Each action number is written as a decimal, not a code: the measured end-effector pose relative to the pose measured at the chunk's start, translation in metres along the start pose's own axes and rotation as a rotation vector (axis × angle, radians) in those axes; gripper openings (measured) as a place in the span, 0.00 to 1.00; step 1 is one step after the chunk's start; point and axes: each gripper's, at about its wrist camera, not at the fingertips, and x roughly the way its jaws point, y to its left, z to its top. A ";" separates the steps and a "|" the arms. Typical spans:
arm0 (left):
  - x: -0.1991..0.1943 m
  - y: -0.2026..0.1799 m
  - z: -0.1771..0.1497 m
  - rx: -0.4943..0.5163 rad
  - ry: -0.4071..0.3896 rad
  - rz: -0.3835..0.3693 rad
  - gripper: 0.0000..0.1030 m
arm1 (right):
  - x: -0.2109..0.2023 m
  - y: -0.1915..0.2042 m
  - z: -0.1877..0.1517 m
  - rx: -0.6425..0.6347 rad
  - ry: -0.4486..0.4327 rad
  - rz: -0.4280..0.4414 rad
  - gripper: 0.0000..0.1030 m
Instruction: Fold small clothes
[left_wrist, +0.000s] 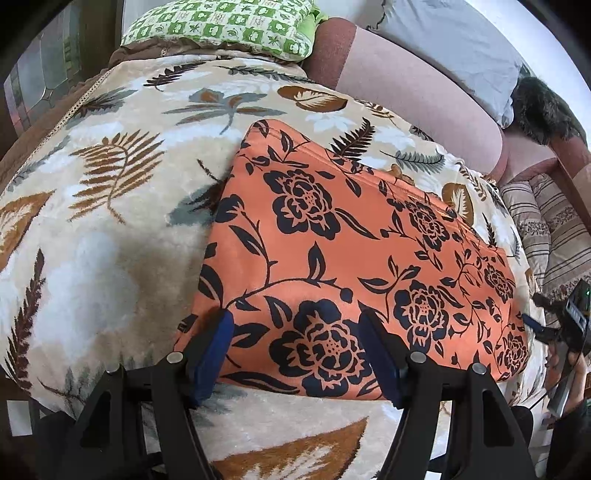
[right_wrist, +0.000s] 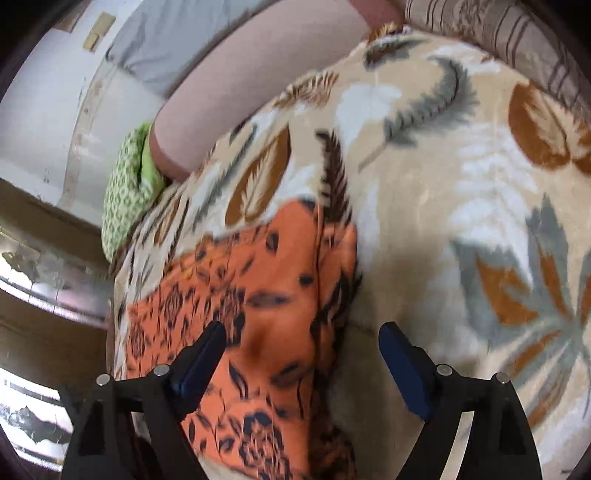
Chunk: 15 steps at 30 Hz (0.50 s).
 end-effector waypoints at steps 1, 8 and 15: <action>0.000 -0.001 -0.001 0.003 0.000 0.002 0.69 | 0.001 0.001 -0.006 -0.013 0.018 -0.003 0.72; -0.004 -0.002 -0.009 0.006 0.012 -0.010 0.69 | 0.019 0.005 -0.025 -0.040 0.110 -0.024 0.28; -0.016 0.003 -0.016 0.001 -0.008 -0.005 0.69 | -0.015 0.028 -0.034 -0.023 -0.004 -0.046 0.09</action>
